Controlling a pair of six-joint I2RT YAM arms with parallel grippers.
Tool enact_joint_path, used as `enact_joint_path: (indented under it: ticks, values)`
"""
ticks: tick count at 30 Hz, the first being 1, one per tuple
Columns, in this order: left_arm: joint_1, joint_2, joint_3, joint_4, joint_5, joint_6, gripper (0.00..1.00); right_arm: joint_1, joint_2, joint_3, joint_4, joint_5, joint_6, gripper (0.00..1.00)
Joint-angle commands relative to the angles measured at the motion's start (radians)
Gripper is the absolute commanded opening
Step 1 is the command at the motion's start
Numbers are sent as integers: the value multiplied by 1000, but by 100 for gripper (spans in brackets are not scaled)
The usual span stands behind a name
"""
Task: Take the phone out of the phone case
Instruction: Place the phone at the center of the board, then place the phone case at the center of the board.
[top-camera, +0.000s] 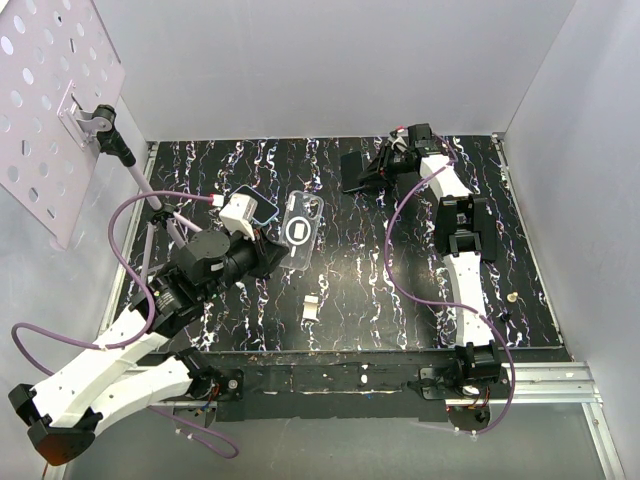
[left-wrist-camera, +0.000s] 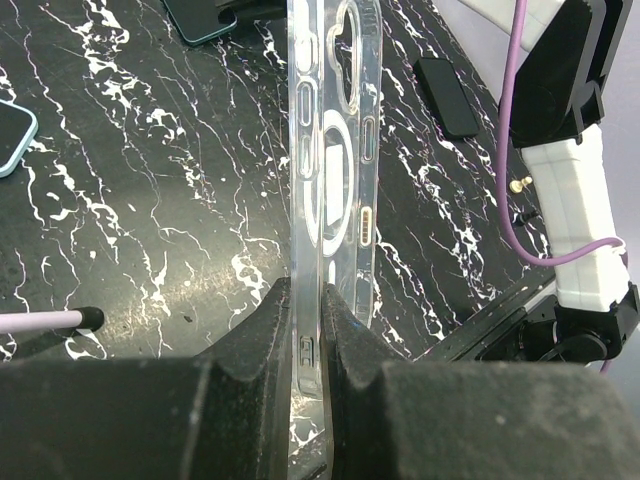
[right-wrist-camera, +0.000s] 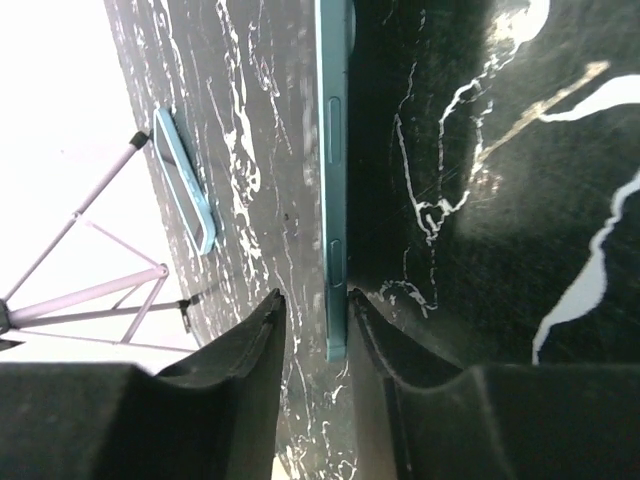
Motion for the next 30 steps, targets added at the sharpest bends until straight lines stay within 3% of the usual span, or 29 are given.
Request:
enact_joint_path:
  ticks: [1, 6, 11, 15, 20, 25, 26, 30]
  values:
    - [-5, 2, 44, 22, 12, -17, 0, -11, 8, 60, -12, 57, 7, 40]
    - [-5, 18, 55, 6, 57, -50, 0, -23, -38, 63, -73, 146, -14, 69]
    - [-5, 66, 46, 3, 141, -128, 0, -29, -161, 14, -219, 241, -91, 79]
    - [-5, 92, -29, 90, 267, -243, 0, -32, -409, -257, -288, 362, -166, 82]
    - [-19, 166, -228, 368, 356, -525, 0, -31, -823, -723, -227, 481, -173, 86]
    - [-190, 317, -347, 619, 156, -726, 0, -27, -1276, -1217, -75, 492, -119, 88]
    - [-224, 353, -345, 629, 47, -773, 0, -27, -1354, -1282, -60, 496, -114, 88]
    - [-353, 509, -359, 680, -127, -956, 0, -27, -1595, -1471, -64, 551, -117, 89]
